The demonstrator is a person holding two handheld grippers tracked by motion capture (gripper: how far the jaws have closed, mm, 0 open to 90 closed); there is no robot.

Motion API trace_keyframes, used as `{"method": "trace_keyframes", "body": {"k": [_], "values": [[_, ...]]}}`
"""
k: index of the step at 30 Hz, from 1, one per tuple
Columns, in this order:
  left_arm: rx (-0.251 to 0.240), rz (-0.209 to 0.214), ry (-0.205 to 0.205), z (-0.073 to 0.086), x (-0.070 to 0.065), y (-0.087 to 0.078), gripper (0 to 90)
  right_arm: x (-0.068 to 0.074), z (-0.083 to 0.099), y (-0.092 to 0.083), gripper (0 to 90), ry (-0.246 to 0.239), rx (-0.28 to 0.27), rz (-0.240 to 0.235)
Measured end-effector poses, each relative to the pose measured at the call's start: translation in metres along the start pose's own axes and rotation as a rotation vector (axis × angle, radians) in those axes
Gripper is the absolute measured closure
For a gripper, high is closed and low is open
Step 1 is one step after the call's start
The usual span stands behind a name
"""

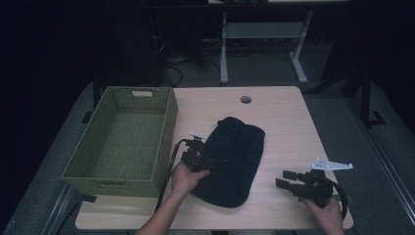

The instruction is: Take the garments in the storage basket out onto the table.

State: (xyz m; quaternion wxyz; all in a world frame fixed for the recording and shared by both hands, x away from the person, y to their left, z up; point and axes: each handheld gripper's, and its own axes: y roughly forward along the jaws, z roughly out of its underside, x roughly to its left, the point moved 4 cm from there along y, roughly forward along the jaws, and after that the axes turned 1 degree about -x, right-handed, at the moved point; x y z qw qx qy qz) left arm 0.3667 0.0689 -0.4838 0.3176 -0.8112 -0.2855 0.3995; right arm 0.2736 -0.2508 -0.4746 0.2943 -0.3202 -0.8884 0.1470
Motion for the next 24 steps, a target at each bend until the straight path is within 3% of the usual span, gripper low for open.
{"method": "trace_keyframes", "body": {"k": [4,16,22,24], "values": [[0.022,0.008,0.027,0.003,-0.008,0.002,65.8,0.001,-0.008,0.006,45.0,0.023,0.004,-0.013],[0.043,0.076,0.044,0.013,-0.026,0.01,66.4,0.012,-0.024,0.047,51.3,0.032,0.091,-0.065],[0.076,0.109,0.067,0.017,-0.034,0.012,66.4,0.015,-0.028,0.068,62.0,0.045,0.161,-0.094],[0.063,0.127,0.068,0.016,-0.036,0.009,66.3,0.014,-0.025,0.073,65.9,0.057,0.189,-0.093]]}}
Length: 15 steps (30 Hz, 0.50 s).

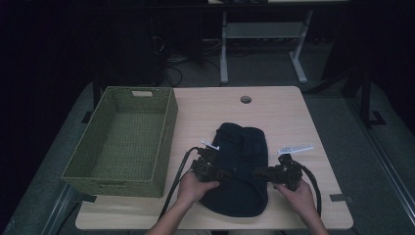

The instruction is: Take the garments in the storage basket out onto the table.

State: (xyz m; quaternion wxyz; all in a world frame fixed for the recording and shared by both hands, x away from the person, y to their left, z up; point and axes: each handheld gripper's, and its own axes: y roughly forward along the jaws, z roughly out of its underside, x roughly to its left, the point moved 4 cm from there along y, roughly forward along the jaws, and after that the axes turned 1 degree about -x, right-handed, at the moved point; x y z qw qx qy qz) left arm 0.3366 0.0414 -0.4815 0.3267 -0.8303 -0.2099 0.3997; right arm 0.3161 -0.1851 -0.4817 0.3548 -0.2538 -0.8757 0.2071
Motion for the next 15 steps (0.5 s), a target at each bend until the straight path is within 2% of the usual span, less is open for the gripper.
{"method": "trace_keyframes", "body": {"k": [2,6,8,11,15], "values": [[-0.024,0.01,-0.009,-0.002,-0.001,-0.004,67.0,-0.003,0.002,0.004,68.4,0.008,0.026,0.005],[-0.063,-0.001,-0.018,-0.005,0.005,-0.012,68.9,-0.007,0.007,0.01,72.2,0.015,0.086,0.027],[-0.08,-0.021,-0.023,-0.007,0.009,-0.016,70.2,-0.009,0.008,0.011,74.3,0.018,0.101,0.031],[-0.056,-0.043,-0.029,-0.003,0.014,-0.014,70.2,-0.012,0.008,0.012,77.8,0.029,0.114,0.027],[-0.054,-0.033,-0.036,0.005,0.015,-0.012,69.8,-0.016,0.009,0.011,78.9,0.027,0.127,0.021]]}}
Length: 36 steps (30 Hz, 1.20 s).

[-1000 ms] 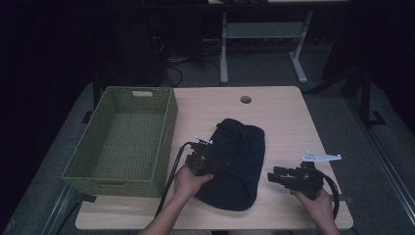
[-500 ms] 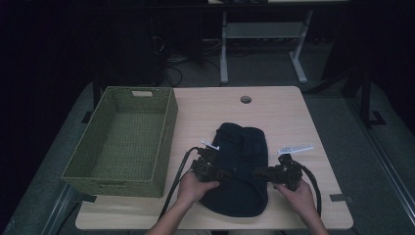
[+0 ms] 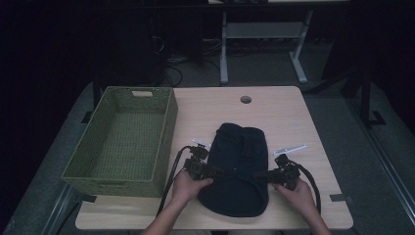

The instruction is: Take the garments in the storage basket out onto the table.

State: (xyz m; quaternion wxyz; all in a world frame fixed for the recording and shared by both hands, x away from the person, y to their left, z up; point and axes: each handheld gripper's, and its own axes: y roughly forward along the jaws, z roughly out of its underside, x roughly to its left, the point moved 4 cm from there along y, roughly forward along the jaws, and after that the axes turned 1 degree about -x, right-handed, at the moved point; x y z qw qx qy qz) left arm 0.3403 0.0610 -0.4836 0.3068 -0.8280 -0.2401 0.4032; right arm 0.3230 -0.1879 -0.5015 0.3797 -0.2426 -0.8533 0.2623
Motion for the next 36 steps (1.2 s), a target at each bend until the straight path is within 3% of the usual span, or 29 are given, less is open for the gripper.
{"method": "trace_keyframes", "body": {"k": [7,14,17,19,25,30,32,36], "values": [[0.004,0.023,0.017,0.017,-0.006,-0.004,71.3,0.001,0.003,-0.003,78.9,-0.019,0.045,-0.012],[0.024,0.037,0.047,0.028,-0.016,-0.011,69.0,0.006,0.011,-0.004,79.5,-0.023,0.051,-0.041],[-0.024,0.053,0.054,0.022,-0.022,-0.019,68.7,0.007,0.011,-0.006,79.2,-0.028,0.063,-0.046],[-0.046,0.039,0.067,0.014,-0.022,-0.022,68.2,0.009,0.005,-0.009,79.2,-0.035,0.048,-0.026],[-0.119,0.016,0.021,-0.01,-0.007,-0.015,66.6,0.007,-0.028,-0.007,79.3,-0.016,-0.034,-0.025],[-0.099,-0.018,0.002,-0.02,0.003,0.002,65.7,-0.001,-0.058,0.003,79.3,0.039,-0.088,-0.057],[-0.083,-0.028,-0.005,-0.02,0.007,0.008,65.7,-0.004,-0.064,0.006,79.3,0.042,-0.11,-0.046],[-0.077,-0.02,-0.021,-0.02,0.01,0.014,65.5,-0.011,-0.074,0.018,79.4,0.067,-0.086,-0.029]]}}
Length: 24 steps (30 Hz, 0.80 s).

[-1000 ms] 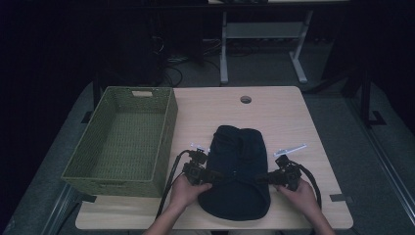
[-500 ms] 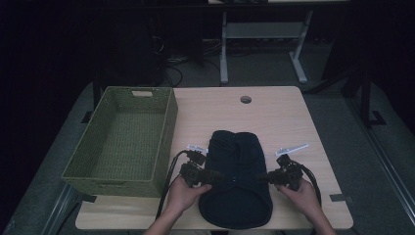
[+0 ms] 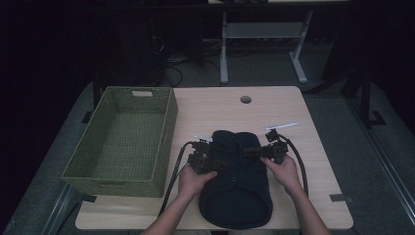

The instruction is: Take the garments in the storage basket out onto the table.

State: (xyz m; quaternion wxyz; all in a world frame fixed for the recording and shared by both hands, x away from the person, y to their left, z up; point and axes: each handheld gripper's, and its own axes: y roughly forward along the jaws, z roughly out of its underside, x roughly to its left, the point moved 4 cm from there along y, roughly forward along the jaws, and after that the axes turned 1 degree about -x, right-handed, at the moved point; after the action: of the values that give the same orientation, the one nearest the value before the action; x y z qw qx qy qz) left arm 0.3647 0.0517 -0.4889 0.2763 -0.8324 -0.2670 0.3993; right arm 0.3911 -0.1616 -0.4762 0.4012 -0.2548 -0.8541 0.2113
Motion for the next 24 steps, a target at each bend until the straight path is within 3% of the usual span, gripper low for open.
{"method": "trace_keyframes", "body": {"k": [5,6,20,24], "values": [[0.006,-0.016,0.028,0.002,-0.002,-0.001,64.1,-0.007,0.007,0.024,80.2,0.008,0.085,0.033],[0.003,-0.019,0.027,0.003,-0.002,-0.001,64.0,-0.008,0.008,0.025,80.7,0.017,0.075,0.024],[0.012,0.003,0.061,0.022,-0.011,-0.011,62.5,0.002,0.022,0.022,80.3,-0.012,0.106,-0.003],[-0.048,0.011,0.062,0.014,-0.014,-0.019,62.2,0.009,0.02,0.008,78.3,-0.037,0.068,-0.01]]}}
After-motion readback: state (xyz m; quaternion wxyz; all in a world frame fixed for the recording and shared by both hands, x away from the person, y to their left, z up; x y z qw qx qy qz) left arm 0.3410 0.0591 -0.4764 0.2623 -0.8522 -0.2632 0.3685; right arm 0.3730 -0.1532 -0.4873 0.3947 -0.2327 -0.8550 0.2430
